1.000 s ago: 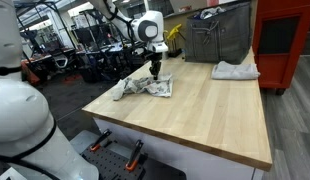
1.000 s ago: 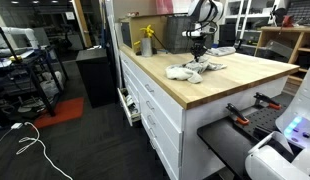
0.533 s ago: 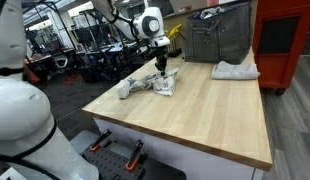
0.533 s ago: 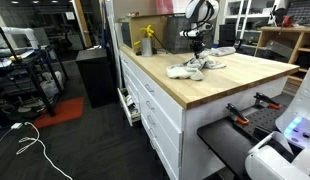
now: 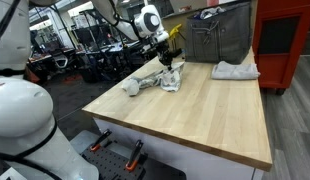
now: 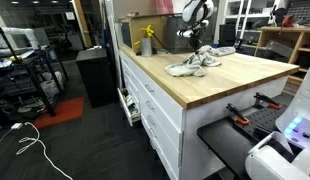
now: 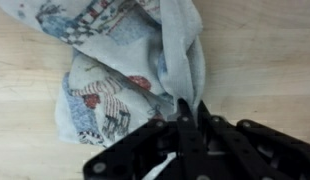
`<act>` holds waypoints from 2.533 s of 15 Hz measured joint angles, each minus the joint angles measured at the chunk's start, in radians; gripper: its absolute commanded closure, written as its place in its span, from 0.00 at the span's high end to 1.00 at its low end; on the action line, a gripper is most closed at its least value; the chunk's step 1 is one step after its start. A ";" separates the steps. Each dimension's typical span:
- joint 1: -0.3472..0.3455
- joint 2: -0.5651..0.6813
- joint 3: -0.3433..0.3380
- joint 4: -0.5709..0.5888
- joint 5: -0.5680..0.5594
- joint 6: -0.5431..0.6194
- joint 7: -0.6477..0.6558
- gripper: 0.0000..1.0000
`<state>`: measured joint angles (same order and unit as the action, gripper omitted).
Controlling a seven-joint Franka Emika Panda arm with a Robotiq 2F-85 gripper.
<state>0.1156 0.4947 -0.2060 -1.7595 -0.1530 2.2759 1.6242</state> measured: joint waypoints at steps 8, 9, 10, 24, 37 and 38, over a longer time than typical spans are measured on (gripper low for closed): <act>-0.019 0.053 0.050 0.045 0.018 -0.030 -0.030 0.72; -0.028 0.046 0.076 0.024 0.044 -0.020 -0.078 0.79; -0.034 0.031 0.099 -0.010 0.067 0.002 -0.126 0.85; -0.111 -0.307 0.222 -0.457 0.526 0.082 -0.996 1.00; -0.089 -0.286 0.206 -0.452 0.534 -0.019 -0.775 1.00; -0.083 -0.286 0.206 -0.451 0.533 -0.019 -0.736 0.94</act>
<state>0.0322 0.2089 -0.0004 -2.2107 0.3800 2.2565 0.8885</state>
